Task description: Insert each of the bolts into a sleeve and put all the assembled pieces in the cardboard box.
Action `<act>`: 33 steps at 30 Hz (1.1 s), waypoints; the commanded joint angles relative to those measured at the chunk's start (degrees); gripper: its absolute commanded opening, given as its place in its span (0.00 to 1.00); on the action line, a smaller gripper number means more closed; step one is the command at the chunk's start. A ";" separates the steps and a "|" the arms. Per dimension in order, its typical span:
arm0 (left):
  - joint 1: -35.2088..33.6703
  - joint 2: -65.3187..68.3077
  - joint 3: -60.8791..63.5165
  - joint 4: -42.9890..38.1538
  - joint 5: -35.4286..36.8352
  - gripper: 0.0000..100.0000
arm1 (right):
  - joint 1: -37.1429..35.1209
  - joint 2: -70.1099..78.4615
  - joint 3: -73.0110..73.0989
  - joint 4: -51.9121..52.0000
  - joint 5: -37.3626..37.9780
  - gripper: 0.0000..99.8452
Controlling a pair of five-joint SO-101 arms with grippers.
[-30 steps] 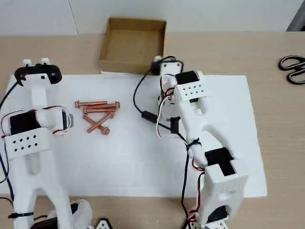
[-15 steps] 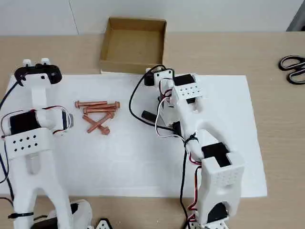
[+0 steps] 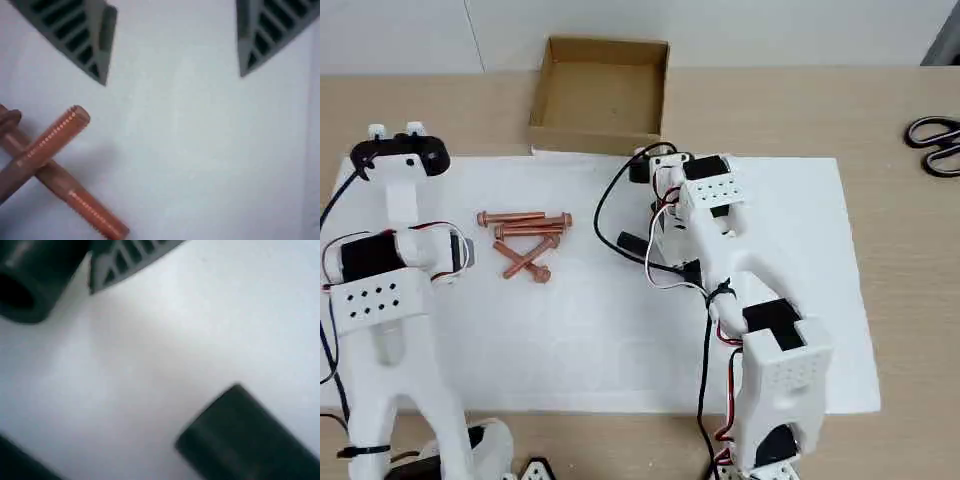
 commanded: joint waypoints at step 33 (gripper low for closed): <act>0.26 0.09 -7.08 3.60 -0.35 0.16 | -0.04 -6.99 -6.95 10.42 1.85 0.00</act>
